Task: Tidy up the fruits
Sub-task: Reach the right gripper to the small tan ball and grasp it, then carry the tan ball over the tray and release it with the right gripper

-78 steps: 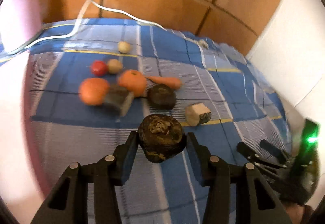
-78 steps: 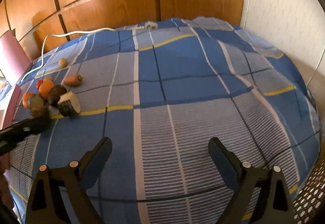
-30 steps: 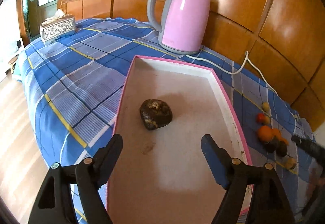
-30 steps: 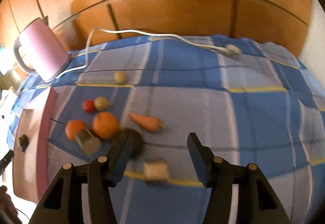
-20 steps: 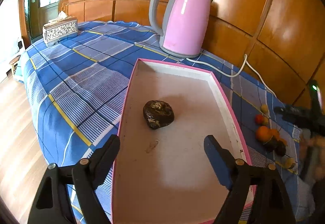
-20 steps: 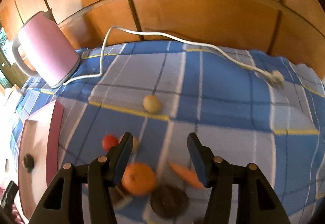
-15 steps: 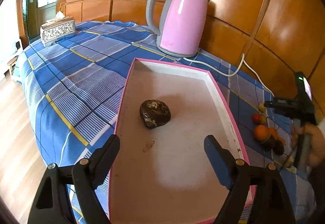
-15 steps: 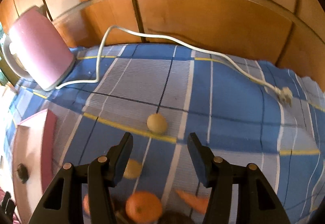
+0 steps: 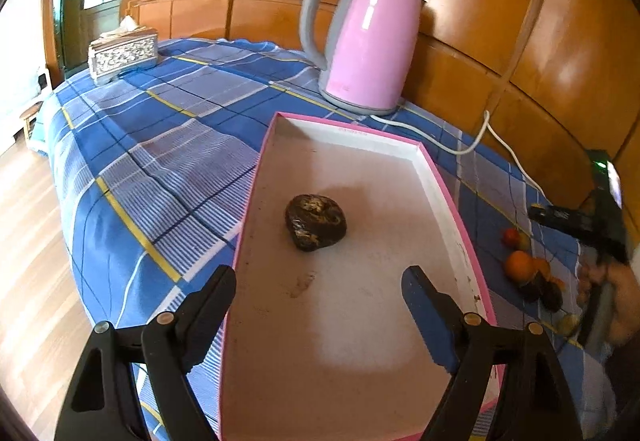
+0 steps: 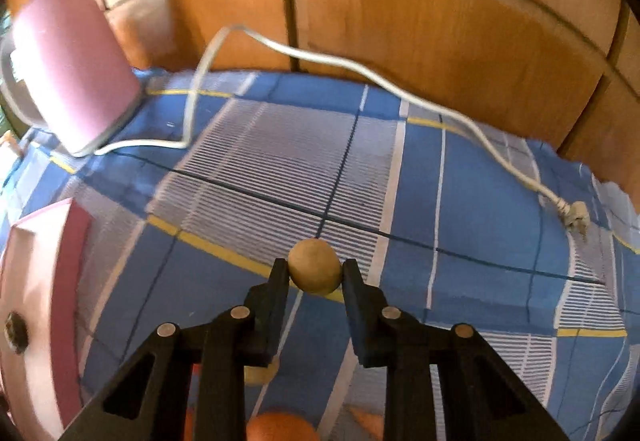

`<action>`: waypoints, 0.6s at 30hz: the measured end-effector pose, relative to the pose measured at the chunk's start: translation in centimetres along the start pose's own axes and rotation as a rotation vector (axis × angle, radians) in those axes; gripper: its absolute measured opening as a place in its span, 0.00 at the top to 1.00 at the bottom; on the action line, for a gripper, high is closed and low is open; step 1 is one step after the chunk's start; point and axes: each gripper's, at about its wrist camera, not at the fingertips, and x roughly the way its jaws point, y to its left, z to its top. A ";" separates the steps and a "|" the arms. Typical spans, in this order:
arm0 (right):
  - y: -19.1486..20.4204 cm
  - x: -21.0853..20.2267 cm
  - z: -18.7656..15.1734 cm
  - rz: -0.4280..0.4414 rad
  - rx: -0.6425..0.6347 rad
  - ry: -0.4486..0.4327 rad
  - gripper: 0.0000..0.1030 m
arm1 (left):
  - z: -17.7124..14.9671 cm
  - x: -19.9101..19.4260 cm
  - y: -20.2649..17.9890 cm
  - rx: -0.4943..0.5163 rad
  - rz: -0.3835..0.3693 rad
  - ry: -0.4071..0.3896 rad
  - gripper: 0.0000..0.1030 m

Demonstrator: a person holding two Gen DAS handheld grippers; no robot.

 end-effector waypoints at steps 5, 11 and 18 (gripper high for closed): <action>1.3 -3.4 -1.1 0.056 -0.024 -0.058 0.74 | 0.3 -0.5 0.4 -0.023 0.033 -0.009 0.13; 3.0 -6.6 -3.8 0.136 -0.056 -0.106 0.74 | 0.0 -1.0 0.3 -0.037 0.045 0.001 0.10; 4.7 -9.5 -8.5 0.188 -0.110 -0.123 0.74 | -0.7 -1.9 -0.3 -0.028 0.039 0.004 0.09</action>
